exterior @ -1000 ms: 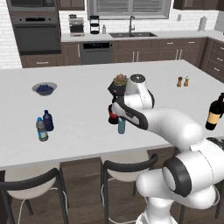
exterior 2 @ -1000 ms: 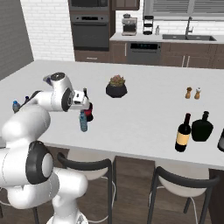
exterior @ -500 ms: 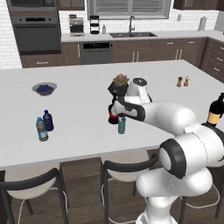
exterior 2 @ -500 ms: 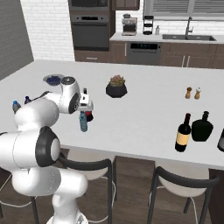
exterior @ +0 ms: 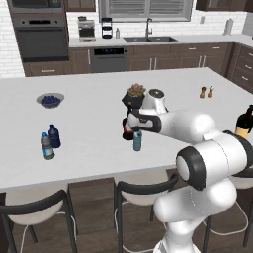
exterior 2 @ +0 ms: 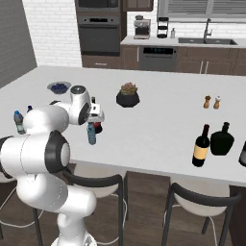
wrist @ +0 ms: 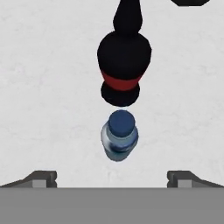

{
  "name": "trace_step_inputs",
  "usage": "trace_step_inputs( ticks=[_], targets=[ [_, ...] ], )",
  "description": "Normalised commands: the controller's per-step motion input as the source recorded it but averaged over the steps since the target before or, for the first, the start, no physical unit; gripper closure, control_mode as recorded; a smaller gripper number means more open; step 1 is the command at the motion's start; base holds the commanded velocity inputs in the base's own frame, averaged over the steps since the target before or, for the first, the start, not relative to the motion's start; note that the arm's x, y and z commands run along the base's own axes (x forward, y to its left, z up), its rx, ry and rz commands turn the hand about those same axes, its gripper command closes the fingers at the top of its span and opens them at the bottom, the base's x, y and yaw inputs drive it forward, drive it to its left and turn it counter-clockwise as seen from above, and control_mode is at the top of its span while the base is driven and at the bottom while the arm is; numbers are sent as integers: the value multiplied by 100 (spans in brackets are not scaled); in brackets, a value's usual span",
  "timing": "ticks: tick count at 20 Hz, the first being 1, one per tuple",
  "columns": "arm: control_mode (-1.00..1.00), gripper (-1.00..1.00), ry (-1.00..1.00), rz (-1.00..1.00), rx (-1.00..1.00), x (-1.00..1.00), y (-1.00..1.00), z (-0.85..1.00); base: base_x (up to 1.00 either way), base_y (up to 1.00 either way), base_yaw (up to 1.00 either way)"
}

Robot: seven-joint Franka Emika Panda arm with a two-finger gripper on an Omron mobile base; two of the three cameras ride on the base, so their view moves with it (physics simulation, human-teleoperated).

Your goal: Move the plastic bottles in the middle to the plastics group, and the glass bottles in the middle to the glass group.

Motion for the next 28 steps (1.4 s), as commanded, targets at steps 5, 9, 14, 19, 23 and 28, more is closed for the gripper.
trace_step_inputs(
  ticks=[5, 9, 14, 19, 23, 28],
  targets=[
    [-100, -100, 0, 1, -5, 14, 0, -23, 0, 0, 0],
    [-100, -100, 0, 3, -1, 19, 0, -14, 0, 0, 0],
    [-100, -100, 0, 2, 0, 25, 0, -11, 0, 0, 0],
    [-100, -100, 0, 3, 0, 13, 0, -15, 0, 0, 0],
    [-100, -100, -3, 3, 0, 3, 0, -13, 0, 0, 0],
    [-100, -100, -8, 4, -1, 10, 0, -9, 0, 0, 0]
  ],
)
